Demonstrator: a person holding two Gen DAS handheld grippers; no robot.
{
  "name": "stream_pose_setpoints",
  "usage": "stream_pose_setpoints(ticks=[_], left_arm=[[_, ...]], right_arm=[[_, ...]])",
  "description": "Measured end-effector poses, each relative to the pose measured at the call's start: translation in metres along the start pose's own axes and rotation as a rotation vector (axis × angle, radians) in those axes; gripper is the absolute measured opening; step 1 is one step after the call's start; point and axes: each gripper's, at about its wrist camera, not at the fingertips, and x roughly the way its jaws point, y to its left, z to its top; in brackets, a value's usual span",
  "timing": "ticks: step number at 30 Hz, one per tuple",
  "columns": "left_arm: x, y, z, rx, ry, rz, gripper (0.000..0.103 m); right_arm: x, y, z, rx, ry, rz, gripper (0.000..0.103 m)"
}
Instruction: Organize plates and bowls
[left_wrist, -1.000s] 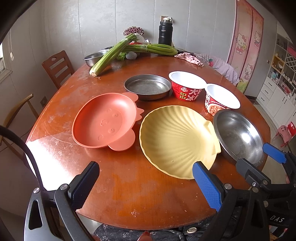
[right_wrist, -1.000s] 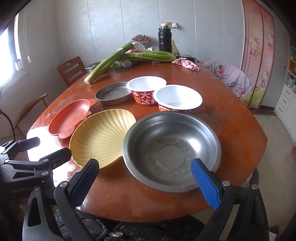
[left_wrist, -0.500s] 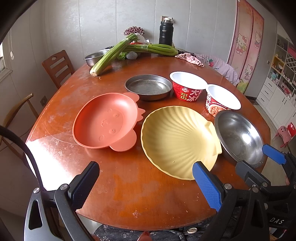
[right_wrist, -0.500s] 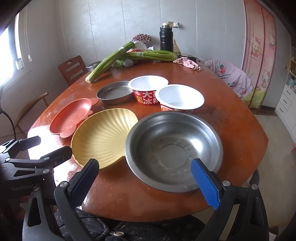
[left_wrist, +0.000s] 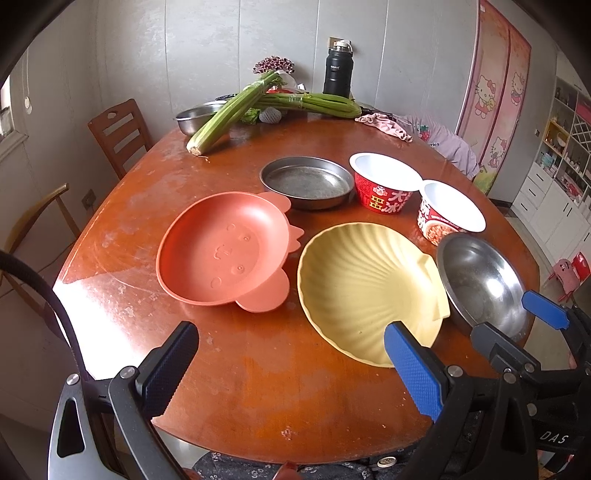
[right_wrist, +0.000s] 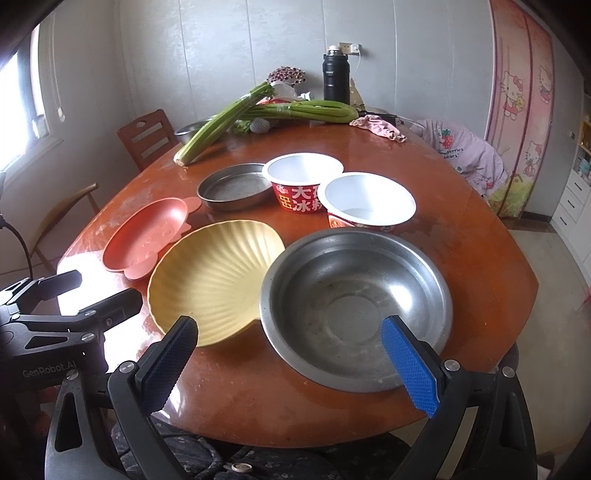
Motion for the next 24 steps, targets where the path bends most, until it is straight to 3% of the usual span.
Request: stream_pose_setpoints(ticks=[10,15,24], left_arm=[[0.0,0.057,0.013,-0.123,-0.011,0.029,0.101],[0.009,0.093,0.021,-0.198,0.013,0.04,0.101],[0.04,0.136,0.035,-0.241,0.09,0.026,0.101]], right_arm=[[0.012,0.036,0.033,-0.079,-0.009,0.068,0.1],[0.034,0.06,0.054,-0.114,0.041,0.137,0.1],[0.082,0.1,0.087,-0.181,0.089,0.141,0.099]])
